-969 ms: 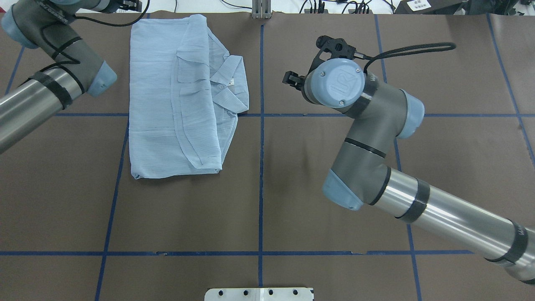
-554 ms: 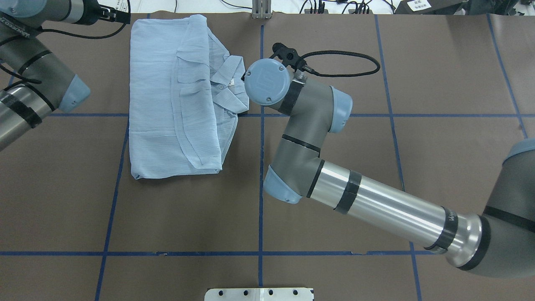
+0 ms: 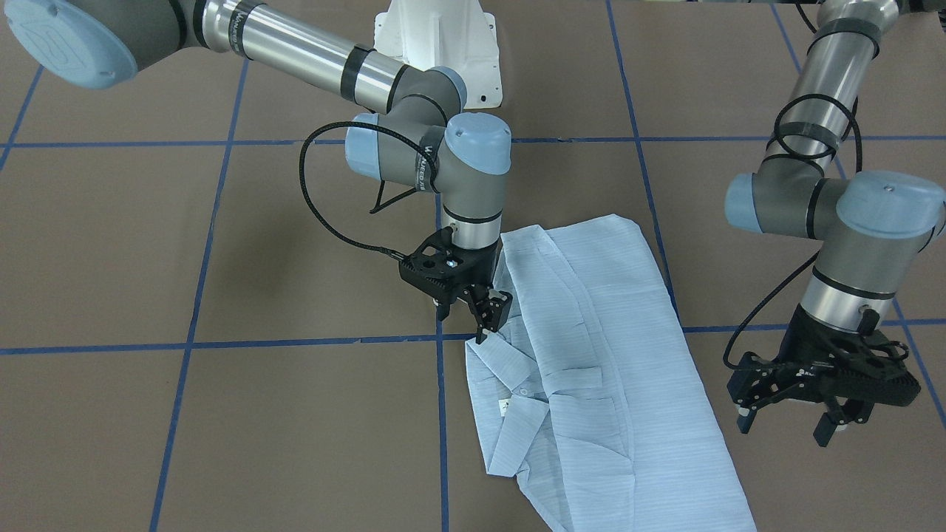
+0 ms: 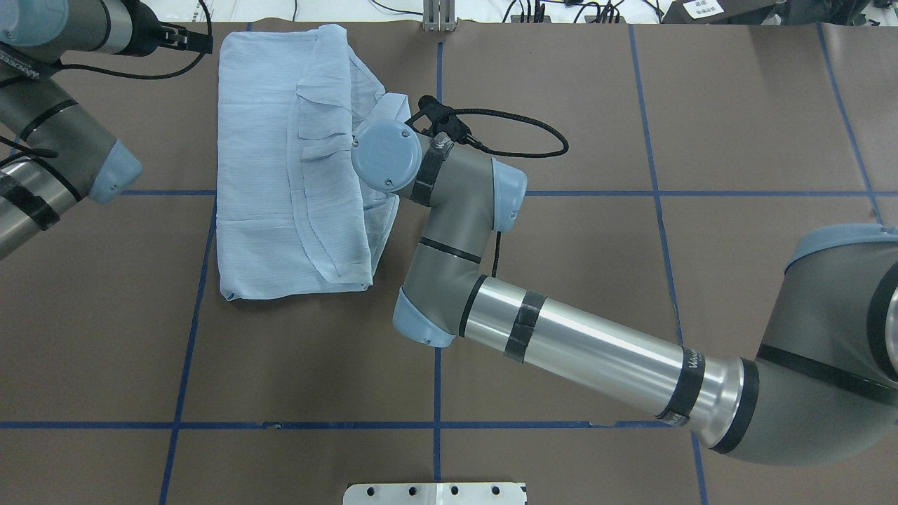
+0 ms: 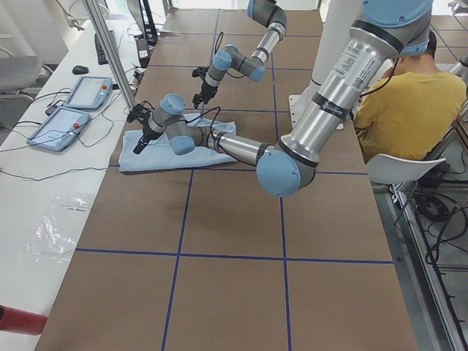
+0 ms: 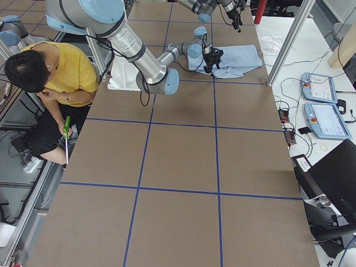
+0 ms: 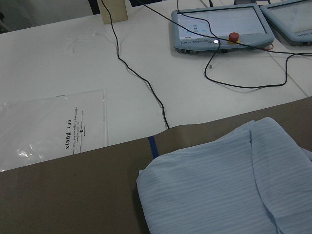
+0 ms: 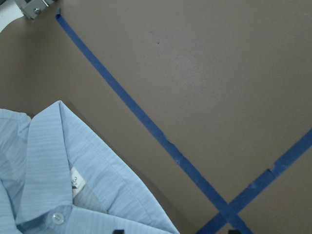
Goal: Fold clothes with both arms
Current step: 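Reach the right gripper to the folded shirt's near edge while left holds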
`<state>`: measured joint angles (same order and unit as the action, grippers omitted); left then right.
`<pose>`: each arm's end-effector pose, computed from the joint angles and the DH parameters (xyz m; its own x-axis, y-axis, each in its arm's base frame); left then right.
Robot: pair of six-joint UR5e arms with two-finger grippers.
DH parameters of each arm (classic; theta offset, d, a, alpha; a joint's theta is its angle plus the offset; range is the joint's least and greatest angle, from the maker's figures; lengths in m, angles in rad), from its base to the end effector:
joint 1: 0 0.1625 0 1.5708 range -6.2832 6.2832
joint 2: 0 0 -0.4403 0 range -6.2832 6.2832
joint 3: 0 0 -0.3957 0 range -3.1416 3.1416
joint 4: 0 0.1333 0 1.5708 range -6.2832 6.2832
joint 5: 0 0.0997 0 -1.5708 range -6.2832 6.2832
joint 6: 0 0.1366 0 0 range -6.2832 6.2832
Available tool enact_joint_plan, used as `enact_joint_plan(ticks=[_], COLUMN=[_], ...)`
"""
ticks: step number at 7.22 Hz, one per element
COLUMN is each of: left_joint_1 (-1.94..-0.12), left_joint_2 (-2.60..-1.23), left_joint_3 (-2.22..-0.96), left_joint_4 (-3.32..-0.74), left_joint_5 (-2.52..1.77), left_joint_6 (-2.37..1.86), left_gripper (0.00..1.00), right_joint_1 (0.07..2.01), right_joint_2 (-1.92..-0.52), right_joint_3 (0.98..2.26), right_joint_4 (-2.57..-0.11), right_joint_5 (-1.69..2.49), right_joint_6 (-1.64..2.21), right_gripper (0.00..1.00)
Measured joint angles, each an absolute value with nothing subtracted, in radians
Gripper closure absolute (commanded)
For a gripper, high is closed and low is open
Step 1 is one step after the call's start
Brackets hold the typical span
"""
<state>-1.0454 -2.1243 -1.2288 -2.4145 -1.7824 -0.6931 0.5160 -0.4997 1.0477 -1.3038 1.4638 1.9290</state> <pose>0.3026 -0.7305 0.4331 0.7382 0.2263 -0.6355 0.2916 0.7424 0.6031 -0.7024 -0.5685 0.1879 0.3630 0.6067 0.7072 -0.7319 0.6554 -0.1865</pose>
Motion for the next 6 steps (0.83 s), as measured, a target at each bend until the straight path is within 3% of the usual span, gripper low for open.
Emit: enact_joint_plan(ticks=[3, 6], left_joint_1=[-1.045, -1.045], left_joint_2=[-2.114, -2.112], left_joint_3=[-1.237, -1.238], left_joint_4=[-2.414, -2.414], left_joint_5=[-1.783, -1.783], left_joint_6=[-0.692, -0.692], left_gripper=[0.00, 0.00], right_joint_1=[0.508, 0.499], right_joint_2=[-0.481, -0.471], right_joint_3=[0.971, 0.944], right_joint_4=[-1.229, -1.225], right_joint_5=[1.443, 1.435], right_joint_6=[1.933, 1.940], right_gripper=[0.39, 0.44])
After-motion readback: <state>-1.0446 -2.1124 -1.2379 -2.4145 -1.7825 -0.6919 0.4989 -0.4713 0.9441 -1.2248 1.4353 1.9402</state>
